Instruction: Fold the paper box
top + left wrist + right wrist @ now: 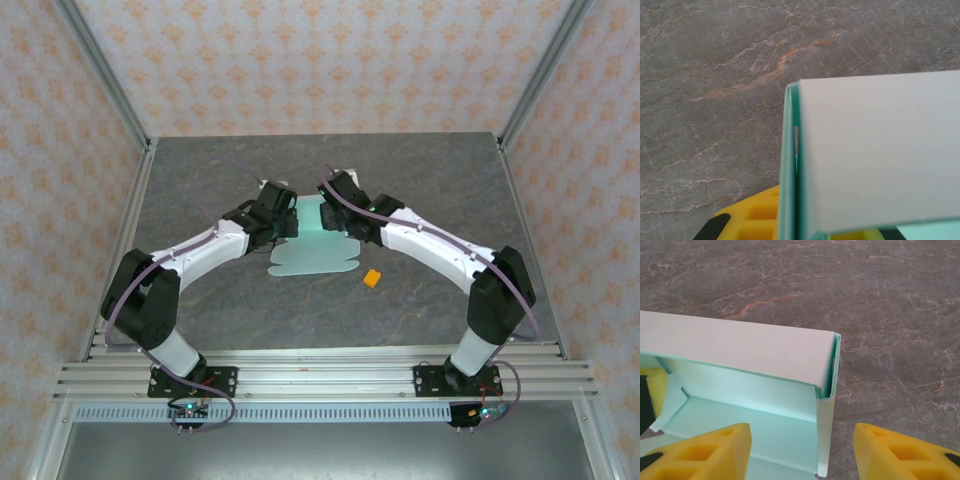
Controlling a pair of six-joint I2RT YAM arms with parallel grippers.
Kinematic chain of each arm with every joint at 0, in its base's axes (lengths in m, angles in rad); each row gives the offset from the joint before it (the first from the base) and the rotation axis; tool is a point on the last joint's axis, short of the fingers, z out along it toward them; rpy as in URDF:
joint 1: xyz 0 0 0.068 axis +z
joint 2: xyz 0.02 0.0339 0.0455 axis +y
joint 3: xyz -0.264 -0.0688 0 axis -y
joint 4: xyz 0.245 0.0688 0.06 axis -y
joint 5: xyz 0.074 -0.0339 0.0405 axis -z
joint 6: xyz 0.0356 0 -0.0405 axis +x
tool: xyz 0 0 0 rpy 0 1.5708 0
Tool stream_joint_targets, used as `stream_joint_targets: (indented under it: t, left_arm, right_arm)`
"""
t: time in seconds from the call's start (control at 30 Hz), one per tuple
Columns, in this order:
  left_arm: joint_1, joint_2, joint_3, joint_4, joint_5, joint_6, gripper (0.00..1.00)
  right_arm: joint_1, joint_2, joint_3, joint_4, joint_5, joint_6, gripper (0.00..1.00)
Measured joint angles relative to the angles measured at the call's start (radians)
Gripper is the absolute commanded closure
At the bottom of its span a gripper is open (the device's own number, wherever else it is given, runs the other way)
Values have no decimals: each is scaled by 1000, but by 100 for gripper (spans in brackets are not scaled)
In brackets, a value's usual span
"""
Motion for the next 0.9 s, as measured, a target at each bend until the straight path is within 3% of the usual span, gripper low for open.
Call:
stream_joint_targets:
  t: [0.1, 0.3, 0.9]
  left_arm:
    - [0, 0, 0, 0, 0, 0, 99]
    - [0, 0, 0, 0, 0, 0, 99]
    - [0, 0, 5, 6, 15, 1, 99]
  right_arm:
    - [-18, -11, -12, -1, -26, 0, 43]
    - [-40, 1, -8, 0, -32, 11, 56]
    - [-33, 137, 71, 11, 116, 35, 88]
